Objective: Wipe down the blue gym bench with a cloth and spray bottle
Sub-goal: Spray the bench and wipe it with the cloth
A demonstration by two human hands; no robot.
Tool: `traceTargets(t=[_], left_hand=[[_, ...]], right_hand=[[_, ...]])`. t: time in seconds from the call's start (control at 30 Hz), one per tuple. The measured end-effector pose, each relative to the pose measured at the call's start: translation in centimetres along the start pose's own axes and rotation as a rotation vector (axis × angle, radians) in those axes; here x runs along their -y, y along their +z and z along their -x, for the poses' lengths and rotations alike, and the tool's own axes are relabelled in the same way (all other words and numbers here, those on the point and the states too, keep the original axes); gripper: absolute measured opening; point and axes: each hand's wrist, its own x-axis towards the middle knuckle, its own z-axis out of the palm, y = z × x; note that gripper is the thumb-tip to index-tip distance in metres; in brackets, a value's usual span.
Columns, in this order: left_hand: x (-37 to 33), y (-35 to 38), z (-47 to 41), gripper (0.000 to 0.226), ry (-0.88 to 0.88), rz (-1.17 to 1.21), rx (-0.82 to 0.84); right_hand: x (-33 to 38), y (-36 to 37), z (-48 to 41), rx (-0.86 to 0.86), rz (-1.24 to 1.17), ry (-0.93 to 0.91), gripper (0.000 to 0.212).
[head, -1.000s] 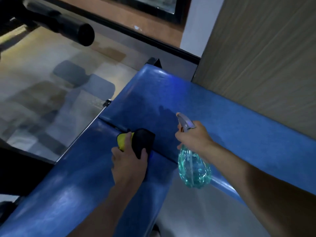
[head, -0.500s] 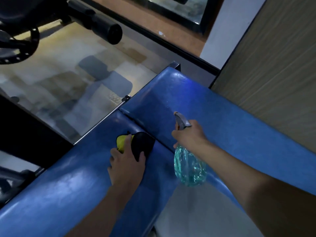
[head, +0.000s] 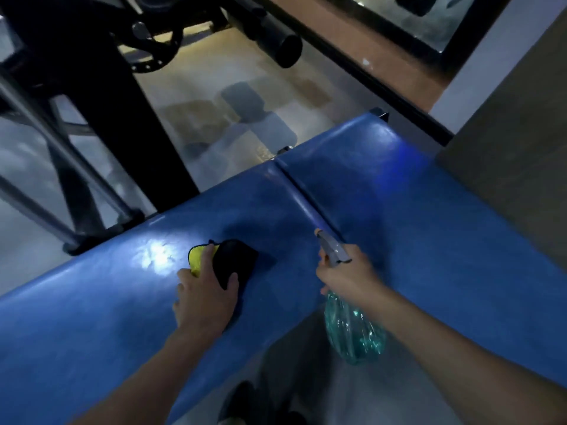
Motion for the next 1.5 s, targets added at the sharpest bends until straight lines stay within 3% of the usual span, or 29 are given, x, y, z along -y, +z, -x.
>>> traceTargets(t=[0.2, 0.33, 0.4, 0.6, 0.63, 0.83, 1.0, 1.4, 1.5], left_hand=[[5.1, -2.0, 1.9, 0.068, -0.083, 0.043, -0.011], [7.2, -2.8, 2.6, 0.069, -0.101, 0.022, -0.009], [7.9, -3.2, 2.7, 0.069, -0.098, 0.019, -0.004], [10.4, -4.4, 3.3, 0.066, -0.108, 0.01, -0.011], [11.0, -4.6, 3.4, 0.066, -0.107, 0.018, -0.014], [15.4, -6.3, 4.2, 0.067, -0.084, 0.067, -0.032], [20.1, -8.0, 5.1, 0.067, -0.049, 0.099, -0.033], [32.4, -13.4, 8.5, 0.066, -0.188, 0.139, -0.114], [35.0, -14.4, 9.1, 0.065, -0.225, 0.133, -0.142]], right_hand=[[-0.3, 4.0, 2.4, 0.049, 0.11, 0.007, 0.026], [-0.2, 5.5, 4.1, 0.08, 0.207, 0.008, 0.014], [-0.2, 5.9, 4.8, 0.078, 0.199, -0.007, 0.003], [0.2, 8.0, 7.0, 0.144, 0.094, -0.033, 0.006], [0.1, 8.4, 7.5, 0.151, 0.115, -0.054, 0.015], [-1.1, 12.1, 10.7, 0.07, 0.168, -0.068, 0.003], [-0.9, 16.3, 13.7, 0.042, 0.144, -0.083, 0.009], [2.2, 26.5, 20.2, 0.053, 0.261, -0.125, 0.003], [2.8, 28.4, 21.2, 0.084, 0.234, -0.123, 0.01]])
